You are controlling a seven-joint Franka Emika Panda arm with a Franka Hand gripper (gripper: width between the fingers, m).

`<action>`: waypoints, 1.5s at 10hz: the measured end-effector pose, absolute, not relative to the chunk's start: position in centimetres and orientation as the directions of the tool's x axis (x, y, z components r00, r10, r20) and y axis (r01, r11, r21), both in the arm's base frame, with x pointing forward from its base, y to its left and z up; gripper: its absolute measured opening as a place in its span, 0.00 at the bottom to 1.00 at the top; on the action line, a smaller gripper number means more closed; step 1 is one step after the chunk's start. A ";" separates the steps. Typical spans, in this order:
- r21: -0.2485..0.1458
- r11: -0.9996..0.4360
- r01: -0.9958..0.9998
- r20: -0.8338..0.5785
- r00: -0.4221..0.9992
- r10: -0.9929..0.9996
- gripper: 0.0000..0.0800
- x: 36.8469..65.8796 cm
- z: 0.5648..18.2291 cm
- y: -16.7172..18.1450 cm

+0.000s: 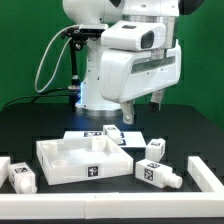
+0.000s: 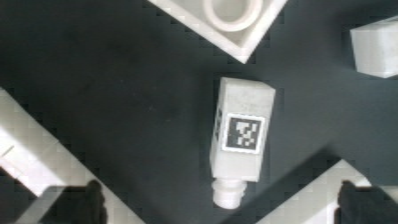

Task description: Assemble one leg

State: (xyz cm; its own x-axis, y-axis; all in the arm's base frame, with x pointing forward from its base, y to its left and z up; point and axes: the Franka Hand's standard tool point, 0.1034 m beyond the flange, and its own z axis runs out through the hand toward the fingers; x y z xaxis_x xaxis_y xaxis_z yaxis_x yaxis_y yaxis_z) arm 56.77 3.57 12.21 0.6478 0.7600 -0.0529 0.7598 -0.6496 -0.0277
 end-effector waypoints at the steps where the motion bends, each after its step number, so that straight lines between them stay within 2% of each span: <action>1: -0.028 -0.650 0.760 -0.053 0.648 0.760 0.81 56.8 12.2 3.6; 5: -0.019 -0.679 0.733 -0.052 0.678 0.733 0.81 56.2 11.7 2.2; 8: -0.040 -0.739 0.673 -0.047 0.737 0.674 0.81 54.6 10.0 0.8; 11: -0.040 -0.736 0.676 -0.045 0.734 0.677 0.81 54.7 10.0 1.1; 12: -0.029 -0.723 0.690 -0.024 0.723 0.691 0.81 54.8 9.5 2.1; 13: -0.032 -0.709 0.704 -0.011 0.709 0.705 0.81 54.7 8.2 3.4; 15: -0.058 -0.711 0.700 -0.001 0.713 0.702 0.81 54.6 5.6 5.0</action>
Offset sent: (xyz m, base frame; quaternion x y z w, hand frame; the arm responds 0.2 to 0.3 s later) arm -0.0099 -0.0198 -0.0038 0.0296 -0.0080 0.0841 0.9960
